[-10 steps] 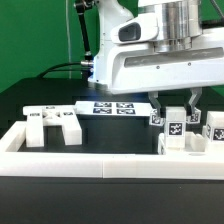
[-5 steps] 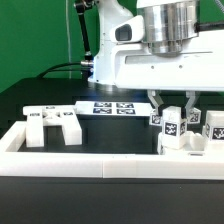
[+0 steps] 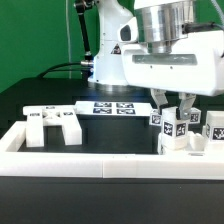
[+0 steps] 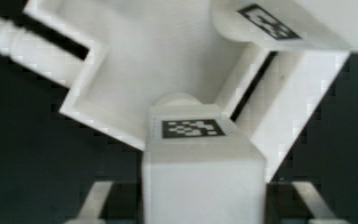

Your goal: Assemble chair

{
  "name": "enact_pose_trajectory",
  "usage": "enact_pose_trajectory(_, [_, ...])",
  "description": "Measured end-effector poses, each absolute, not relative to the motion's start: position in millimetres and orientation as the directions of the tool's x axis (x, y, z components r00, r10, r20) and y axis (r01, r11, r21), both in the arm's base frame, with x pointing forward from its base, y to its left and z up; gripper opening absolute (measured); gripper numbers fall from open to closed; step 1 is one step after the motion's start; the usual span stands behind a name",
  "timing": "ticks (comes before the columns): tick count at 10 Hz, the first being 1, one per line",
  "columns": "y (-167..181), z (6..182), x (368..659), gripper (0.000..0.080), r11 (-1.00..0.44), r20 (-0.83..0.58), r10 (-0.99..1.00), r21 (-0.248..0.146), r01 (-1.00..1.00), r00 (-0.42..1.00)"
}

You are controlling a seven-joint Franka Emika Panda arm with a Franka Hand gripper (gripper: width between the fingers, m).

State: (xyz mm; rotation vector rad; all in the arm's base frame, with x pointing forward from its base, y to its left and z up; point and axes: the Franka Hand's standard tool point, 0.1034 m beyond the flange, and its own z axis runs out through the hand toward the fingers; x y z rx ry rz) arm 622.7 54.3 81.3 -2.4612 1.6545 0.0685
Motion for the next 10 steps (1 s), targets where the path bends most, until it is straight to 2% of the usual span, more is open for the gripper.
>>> enact_pose_trajectory(3, [54.5, 81.2, 622.9, 0.029, -0.266, -0.146, -0.949, -0.104, -0.958, 0.279])
enact_pose_trajectory(5, [54.8, 81.0, 622.8, 0.029, -0.278, -0.145, -0.945, -0.106, -0.955, 0.291])
enact_pose_trajectory(7, [60.3, 84.7, 624.8, 0.0542, -0.373, -0.128, -0.914, -0.105, -0.922, 0.385])
enact_pose_trajectory(8, [62.7, 87.1, 626.9, 0.0619, -0.444, -0.118, -0.882, -0.119, -0.888, 0.457])
enact_pose_trajectory(10, [62.0, 86.8, 627.4, 0.0643, -0.612, -0.089, -0.775, -0.143, -0.778, 0.626])
